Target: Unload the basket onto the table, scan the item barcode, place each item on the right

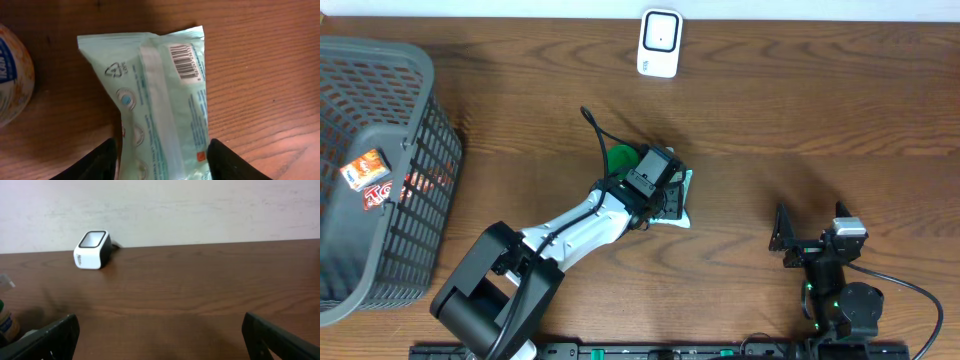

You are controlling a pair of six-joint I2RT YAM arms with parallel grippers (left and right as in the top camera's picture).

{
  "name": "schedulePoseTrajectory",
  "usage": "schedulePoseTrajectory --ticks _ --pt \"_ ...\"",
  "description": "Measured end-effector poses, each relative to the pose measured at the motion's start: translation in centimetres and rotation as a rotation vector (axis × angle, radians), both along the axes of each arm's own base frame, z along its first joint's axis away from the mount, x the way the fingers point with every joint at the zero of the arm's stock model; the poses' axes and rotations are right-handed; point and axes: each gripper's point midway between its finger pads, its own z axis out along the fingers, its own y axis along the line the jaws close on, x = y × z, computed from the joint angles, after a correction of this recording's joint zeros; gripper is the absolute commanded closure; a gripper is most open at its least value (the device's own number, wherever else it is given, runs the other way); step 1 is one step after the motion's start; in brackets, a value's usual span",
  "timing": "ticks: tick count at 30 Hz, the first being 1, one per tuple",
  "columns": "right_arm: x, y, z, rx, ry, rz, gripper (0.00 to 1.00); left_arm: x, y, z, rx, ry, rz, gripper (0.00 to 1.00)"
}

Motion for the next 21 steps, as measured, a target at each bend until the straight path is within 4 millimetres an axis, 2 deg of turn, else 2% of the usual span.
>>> schedulePoseTrajectory --ticks 1,3,4,6,7,8,9,10,11,12,13,15,16,17,19,21 --pt "0.0 0.0 0.0 0.0 0.0 0.0 0.01 0.0 0.0 0.0 0.003 -0.004 -0.009 0.23" --pt "0.0 0.0 0.0 0.0 0.0 0.0 0.01 0.1 -0.1 0.6 0.021 -0.01 -0.043 0.07" --pt "0.0 0.0 0.0 0.0 0.0 0.0 0.01 0.4 -0.3 2.6 0.044 -0.01 -0.073 0.02" --pt "0.0 0.0 0.0 0.0 0.0 0.0 0.01 0.0 0.1 6.2 0.095 0.009 -0.116 0.02" --pt "0.0 0.0 0.0 0.0 0.0 0.0 0.01 1.2 0.0 13.0 0.073 -0.099 -0.137 0.02" --pt "0.0 0.0 0.0 0.0 0.0 0.0 0.01 2.3 1.3 21.8 0.033 -0.274 -0.103 0.02" --pt "0.0 0.0 0.0 0.0 0.0 0.0 0.01 2.4 2.8 24.5 0.036 -0.327 -0.072 0.02" --pt "0.0 0.0 0.0 0.0 0.0 0.0 0.01 2.3 6.5 28.3 0.075 -0.38 0.01 0.02" --pt "0.0 0.0 0.0 0.0 0.0 0.0 0.01 2.8 12.3 33.6 0.093 -0.498 0.17 0.02" --pt "0.0 0.0 0.0 0.0 -0.001 0.0 0.01 2.8 15.7 36.0 0.103 -0.554 0.265 0.02" --pt "0.0 0.0 0.0 0.0 -0.001 0.0 0.01 2.1 21.0 38.3 0.133 -0.597 0.423 0.02" --pt "0.0 0.0 0.0 0.0 0.0 0.001 0.01 0.3 29.1 40.1 0.196 -0.627 0.689 0.03" --pt "0.0 0.0 0.0 0.0 0.0 0.0 0.01 -1.4 33.6 40.2 0.252 -0.612 0.848 0.02" --pt "0.0 0.0 0.0 0.0 0.0 0.0 0.01 -2.5 36.6 39.9 0.295 -0.587 0.958 0.02" --pt "0.0 0.0 0.0 0.0 0.0 0.001 0.01 -3.4 40.2 38.2 0.351 -0.501 1.077 0.02" --pt "0.0 0.0 0.0 0.0 0.0 0.001 0.01 -2.9 42.6 36.0 0.378 -0.405 1.156 0.02"
